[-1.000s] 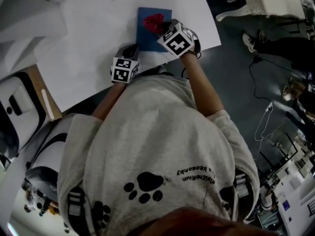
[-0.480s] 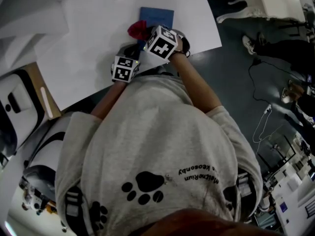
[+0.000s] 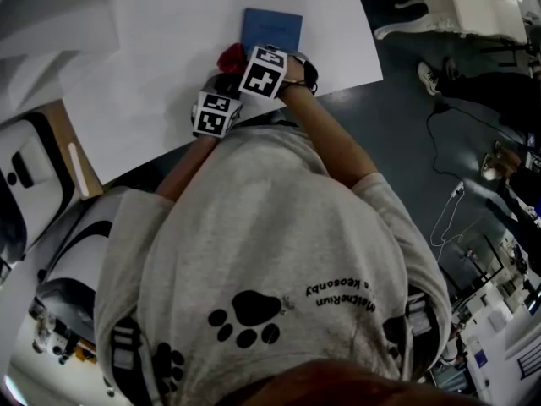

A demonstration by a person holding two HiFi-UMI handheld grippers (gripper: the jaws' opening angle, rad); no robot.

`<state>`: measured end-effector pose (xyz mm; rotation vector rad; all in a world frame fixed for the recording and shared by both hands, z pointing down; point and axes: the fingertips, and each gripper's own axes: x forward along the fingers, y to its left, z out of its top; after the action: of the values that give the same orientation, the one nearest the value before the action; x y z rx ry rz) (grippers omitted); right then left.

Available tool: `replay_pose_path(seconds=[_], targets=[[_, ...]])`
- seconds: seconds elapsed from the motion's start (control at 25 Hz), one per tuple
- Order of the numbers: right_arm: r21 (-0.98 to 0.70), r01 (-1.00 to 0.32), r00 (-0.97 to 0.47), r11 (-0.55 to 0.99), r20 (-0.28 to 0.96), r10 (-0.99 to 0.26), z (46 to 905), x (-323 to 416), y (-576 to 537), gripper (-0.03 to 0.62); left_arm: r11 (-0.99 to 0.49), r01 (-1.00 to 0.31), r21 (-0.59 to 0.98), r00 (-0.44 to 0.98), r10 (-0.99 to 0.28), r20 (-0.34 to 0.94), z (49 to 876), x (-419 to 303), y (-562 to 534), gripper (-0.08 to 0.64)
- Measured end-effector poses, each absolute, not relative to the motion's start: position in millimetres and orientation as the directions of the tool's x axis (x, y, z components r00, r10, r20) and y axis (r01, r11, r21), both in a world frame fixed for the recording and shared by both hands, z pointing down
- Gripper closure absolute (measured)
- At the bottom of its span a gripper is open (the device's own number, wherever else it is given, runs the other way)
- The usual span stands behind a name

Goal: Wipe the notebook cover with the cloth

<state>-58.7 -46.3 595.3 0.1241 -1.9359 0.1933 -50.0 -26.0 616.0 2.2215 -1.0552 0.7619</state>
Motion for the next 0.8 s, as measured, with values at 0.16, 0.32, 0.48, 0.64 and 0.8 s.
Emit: replay_pose_path(seconds=[0.16,0.32,0.48,0.64,0.8], targets=[[-0.098,-0.174,-0.337,0.98,0.941,0.034,607.0,-56.7,-41.3,0.519,-0.535,-0.811,0.236,0.527,-0.494,0.691,616.4,-50.2,-25.8,0.548],[-0.102,-0.174,-0.309,0.979,0.95,0.044,608.9,-56.9,-42.0,0.519,-0.536,-0.812,0.23,0.524,-0.497,0.692,617.5,-51.2,-26.4,0.548],[-0.107,-0.184,-0.276,0.977,0.96,0.054,610.7,-47.1,-42.0,0.52,-0.536,-0.813,0.228,0.523,-0.498,0.692,618.4,-50.6,-27.2,0.548],[-0.111,-0.219,-0.259,0.969,0.964,0.052,610.8,-24.5,-38.9,0.52,-0.537,-0.814,0.224,0.521,-0.502,0.69,618.8,-49.4,-26.9,0.548],[-0.114,-0.273,-0.257,0.955,0.966,0.041,611.5,-3.4,-36.5,0.52,-0.537,-0.815,0.218,0.517,-0.505,0.691,619.4,-51.5,-26.0,0.548]])
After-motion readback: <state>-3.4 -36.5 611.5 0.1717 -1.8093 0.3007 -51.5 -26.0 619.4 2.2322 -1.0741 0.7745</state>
